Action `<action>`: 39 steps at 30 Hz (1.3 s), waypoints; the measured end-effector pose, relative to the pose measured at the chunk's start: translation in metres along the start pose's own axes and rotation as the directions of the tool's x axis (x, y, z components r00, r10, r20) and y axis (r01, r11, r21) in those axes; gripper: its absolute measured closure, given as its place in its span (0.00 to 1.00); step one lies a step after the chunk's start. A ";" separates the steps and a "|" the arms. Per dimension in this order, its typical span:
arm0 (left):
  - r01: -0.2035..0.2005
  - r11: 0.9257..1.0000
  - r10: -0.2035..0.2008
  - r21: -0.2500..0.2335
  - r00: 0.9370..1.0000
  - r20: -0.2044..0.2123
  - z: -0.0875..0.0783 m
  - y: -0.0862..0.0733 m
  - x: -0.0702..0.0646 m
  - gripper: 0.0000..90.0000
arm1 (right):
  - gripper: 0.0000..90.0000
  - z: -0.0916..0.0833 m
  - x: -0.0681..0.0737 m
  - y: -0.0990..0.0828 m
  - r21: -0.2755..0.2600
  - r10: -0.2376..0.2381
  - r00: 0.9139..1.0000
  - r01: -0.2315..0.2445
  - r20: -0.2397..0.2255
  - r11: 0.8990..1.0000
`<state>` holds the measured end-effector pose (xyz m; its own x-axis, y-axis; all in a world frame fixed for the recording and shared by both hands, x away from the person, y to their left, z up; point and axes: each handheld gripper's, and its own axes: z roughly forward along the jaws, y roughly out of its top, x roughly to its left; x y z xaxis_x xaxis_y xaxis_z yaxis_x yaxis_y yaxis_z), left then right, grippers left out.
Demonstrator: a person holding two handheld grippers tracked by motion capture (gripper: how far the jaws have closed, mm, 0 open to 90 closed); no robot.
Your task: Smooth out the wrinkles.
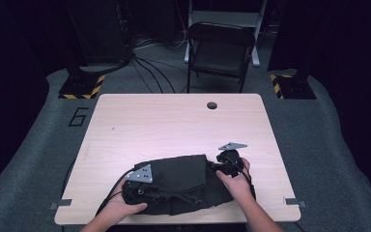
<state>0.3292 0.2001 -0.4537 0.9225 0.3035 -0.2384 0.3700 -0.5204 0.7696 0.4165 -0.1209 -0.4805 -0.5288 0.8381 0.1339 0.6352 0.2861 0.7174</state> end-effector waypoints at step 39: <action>0.111 0.991 -0.124 -0.070 0.965 -0.230 -0.011 -0.007 0.051 0.48 | 0.53 0.023 0.049 -0.012 0.005 -0.102 0.987 0.103 -0.121 0.995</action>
<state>0.3726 0.2282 -0.4653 0.8193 0.5414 -0.1889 0.4613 -0.4266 0.7780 0.3960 -0.0727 -0.4976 -0.6550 0.7422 0.1421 0.5801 0.3733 0.7240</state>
